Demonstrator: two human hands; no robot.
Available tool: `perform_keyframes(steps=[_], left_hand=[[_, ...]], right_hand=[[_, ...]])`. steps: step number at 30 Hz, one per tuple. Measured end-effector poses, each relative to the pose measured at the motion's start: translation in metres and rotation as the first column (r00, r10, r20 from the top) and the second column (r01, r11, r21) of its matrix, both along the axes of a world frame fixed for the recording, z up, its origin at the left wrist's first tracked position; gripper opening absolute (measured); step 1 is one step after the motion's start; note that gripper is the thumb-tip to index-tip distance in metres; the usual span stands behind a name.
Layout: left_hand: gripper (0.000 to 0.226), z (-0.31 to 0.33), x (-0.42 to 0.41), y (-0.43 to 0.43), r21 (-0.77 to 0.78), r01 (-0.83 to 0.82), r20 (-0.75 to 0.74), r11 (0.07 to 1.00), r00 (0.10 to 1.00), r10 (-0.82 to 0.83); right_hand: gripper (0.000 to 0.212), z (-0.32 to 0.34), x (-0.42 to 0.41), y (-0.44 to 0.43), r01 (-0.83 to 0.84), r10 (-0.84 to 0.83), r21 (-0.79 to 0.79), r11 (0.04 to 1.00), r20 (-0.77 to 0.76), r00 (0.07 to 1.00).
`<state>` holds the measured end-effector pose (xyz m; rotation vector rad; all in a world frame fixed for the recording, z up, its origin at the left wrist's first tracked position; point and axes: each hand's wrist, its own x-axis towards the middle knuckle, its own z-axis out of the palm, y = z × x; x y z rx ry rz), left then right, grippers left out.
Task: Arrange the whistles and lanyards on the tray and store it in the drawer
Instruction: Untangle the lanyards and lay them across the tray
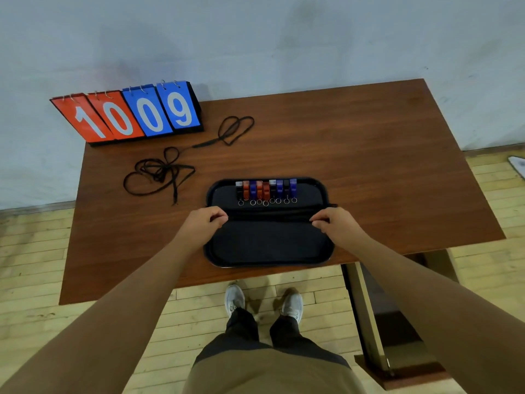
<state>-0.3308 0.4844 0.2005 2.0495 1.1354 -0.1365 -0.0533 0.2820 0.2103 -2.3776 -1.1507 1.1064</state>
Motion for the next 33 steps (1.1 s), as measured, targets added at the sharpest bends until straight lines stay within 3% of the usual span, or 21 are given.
perform_keyframes(steps=[9,14,18,24,33], left_hand=[[0.012,-0.032,-0.007,0.007,0.076,-0.091,-0.043,0.993,0.995,0.095],[0.015,-0.047,-0.009,0.009,0.132,-0.063,-0.059,0.989,0.996,0.071],[0.011,-0.060,-0.007,0.012,0.174,-0.023,-0.060,0.984,0.998,0.034],[0.012,-0.074,-0.007,0.017,0.229,-0.001,-0.098,0.973,0.995,0.024],[0.020,-0.077,-0.006,0.021,0.350,-0.004,-0.096,0.937,0.995,0.040]], right_hand=[[0.025,-0.040,0.002,-0.005,-0.004,0.006,-0.012,1.000,0.141,0.990],[0.025,-0.054,0.002,-0.007,0.028,-0.030,0.013,1.000,0.201,0.979],[0.013,-0.063,0.007,-0.008,-0.046,0.030,0.046,0.998,0.307,0.951],[0.023,-0.077,0.017,-0.010,-0.153,0.114,0.044,0.987,0.475,0.872],[0.014,-0.086,0.014,-0.004,-0.117,0.066,0.066,0.991,0.523,0.850]])
